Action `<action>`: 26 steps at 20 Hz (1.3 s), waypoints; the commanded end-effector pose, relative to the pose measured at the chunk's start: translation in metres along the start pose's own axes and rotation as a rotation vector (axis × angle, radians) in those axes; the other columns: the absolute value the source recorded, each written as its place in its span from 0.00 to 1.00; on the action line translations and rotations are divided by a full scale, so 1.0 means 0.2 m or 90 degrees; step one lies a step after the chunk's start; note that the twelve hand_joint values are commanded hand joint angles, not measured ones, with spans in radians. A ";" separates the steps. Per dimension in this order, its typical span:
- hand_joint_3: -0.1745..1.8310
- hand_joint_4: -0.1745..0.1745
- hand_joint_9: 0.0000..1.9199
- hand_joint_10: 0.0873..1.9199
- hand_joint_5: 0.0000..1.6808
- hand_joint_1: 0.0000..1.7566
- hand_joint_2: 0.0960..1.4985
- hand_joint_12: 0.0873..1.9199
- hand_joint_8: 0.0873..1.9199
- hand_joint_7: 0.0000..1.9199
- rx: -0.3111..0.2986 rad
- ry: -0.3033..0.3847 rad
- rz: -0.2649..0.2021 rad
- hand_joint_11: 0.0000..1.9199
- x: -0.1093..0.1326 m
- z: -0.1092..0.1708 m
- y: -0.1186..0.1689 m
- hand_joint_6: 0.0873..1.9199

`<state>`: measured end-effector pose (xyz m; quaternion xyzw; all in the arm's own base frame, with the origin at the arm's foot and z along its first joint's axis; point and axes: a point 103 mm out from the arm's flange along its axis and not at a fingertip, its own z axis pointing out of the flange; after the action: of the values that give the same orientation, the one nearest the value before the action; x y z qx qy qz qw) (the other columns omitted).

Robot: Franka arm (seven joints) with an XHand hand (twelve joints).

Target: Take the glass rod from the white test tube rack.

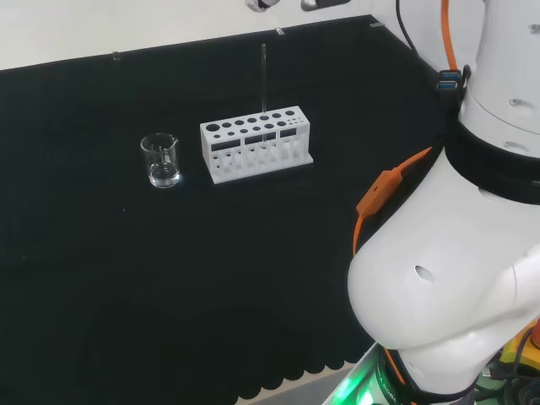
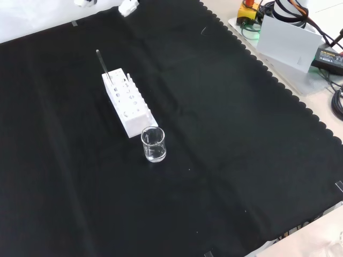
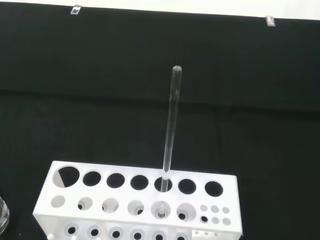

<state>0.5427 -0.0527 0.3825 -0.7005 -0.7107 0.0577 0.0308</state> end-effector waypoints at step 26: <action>0.38 0.25 0.35 0.36 0.23 0.32 0.50 0.67 0.39 0.25 0.062 0.028 -0.038 0.31 -0.09 0.39 0.29 0.00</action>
<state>0.5897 -0.0711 0.3060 -0.6802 -0.7253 0.0742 0.0753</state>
